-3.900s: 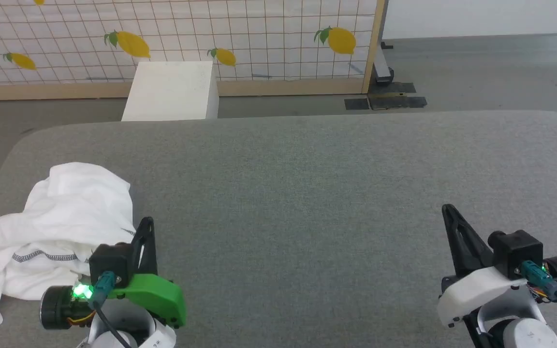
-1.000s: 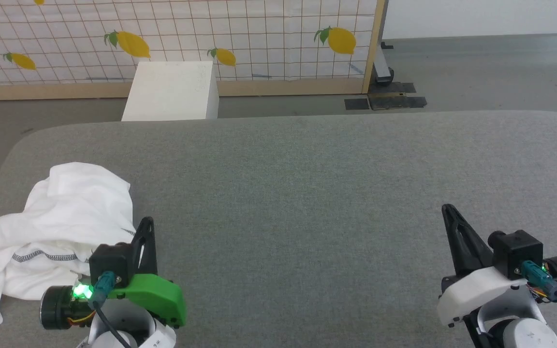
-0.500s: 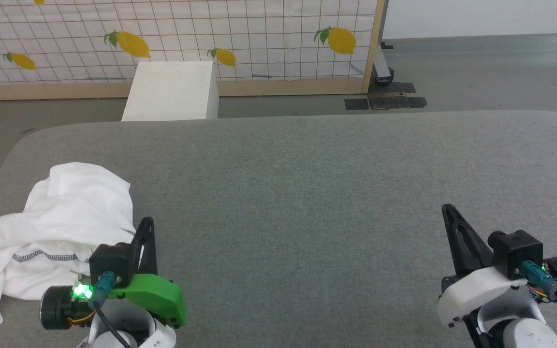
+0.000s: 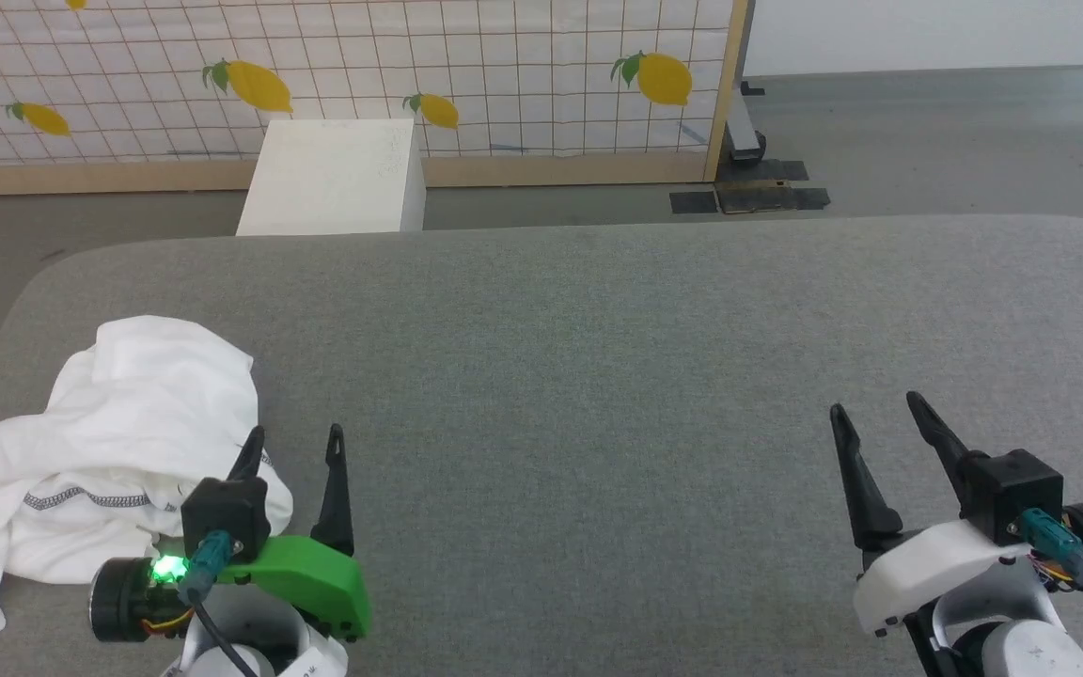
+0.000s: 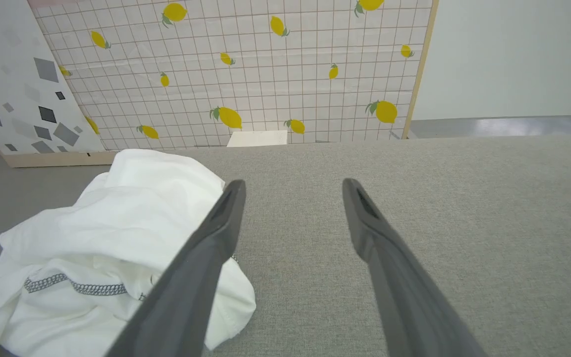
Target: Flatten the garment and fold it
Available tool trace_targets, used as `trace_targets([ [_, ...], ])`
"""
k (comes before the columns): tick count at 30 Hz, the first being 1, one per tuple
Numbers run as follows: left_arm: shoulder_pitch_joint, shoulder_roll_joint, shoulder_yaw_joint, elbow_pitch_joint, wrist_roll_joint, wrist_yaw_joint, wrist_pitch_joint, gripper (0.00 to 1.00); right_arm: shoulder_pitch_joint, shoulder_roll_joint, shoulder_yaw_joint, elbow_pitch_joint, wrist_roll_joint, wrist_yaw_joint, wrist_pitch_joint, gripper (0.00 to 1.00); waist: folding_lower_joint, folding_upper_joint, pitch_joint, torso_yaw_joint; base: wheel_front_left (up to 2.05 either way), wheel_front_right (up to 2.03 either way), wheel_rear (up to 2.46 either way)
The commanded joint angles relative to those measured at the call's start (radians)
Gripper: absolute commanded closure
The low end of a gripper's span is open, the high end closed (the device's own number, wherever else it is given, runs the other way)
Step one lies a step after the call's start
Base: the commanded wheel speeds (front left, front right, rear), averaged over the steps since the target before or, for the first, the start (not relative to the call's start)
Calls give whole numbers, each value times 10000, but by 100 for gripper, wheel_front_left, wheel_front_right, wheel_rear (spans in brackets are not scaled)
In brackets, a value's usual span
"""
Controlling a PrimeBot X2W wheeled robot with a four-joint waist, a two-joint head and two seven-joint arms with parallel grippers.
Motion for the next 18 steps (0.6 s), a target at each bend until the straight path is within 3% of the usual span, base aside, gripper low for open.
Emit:
trace_targets([
  [1,-27,-4,-67,56,-117,62,-110,0,96,1,-52,57,112,-1,-118,0,0,8,0,0,0,0,0],
  [18,-139,0,-349,405,-495,215,-509,0,234,3,-273,311,448,-4,-511,0,0,21,23,50,0,0,0],
])
